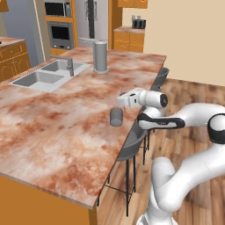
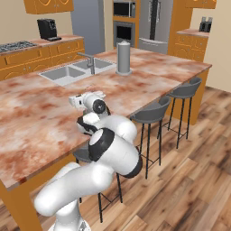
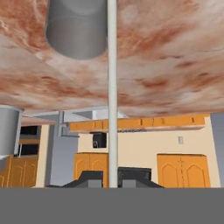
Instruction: Take a straw from the drawer in front and place it inside the glass cup on the dining counter.
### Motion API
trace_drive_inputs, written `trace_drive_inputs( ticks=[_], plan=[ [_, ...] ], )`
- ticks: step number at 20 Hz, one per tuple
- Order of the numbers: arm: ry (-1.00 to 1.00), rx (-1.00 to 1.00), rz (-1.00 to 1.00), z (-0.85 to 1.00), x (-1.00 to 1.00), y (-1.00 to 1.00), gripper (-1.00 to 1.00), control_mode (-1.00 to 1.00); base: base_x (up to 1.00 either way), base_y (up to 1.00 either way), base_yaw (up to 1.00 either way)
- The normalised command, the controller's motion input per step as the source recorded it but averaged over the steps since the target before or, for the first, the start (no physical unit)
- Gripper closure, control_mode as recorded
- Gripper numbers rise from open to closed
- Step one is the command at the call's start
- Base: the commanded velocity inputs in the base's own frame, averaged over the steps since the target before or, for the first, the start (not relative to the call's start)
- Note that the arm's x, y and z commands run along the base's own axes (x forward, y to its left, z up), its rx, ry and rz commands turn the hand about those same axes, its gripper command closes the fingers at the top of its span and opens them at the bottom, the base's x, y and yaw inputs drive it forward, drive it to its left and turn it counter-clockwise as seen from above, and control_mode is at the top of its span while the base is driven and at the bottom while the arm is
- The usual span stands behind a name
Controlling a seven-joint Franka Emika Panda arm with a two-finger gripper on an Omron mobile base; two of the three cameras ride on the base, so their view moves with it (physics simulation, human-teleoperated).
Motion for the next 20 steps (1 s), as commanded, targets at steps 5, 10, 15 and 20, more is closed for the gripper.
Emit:
trace_drive_inputs(
  ticks=[5,10,15,20],
  plan=[
    [0.0,0.0,0.0,-0.03,0.01,0.06,1.0,-1.0,0.0,0.0,0.0],
    [0.0,0.0,0.02,-0.23,0.0,0.06,1.0,-1.0,0.0,0.0,0.0],
    [0.0,0.0,0.02,-0.18,0.02,0.18,1.0,-1.0,0.0,0.0,0.0],
    [0.0,0.0,0.02,-0.15,0.17,0.05,1.0,-1.0,0.0,0.0,0.0]
  ],
)
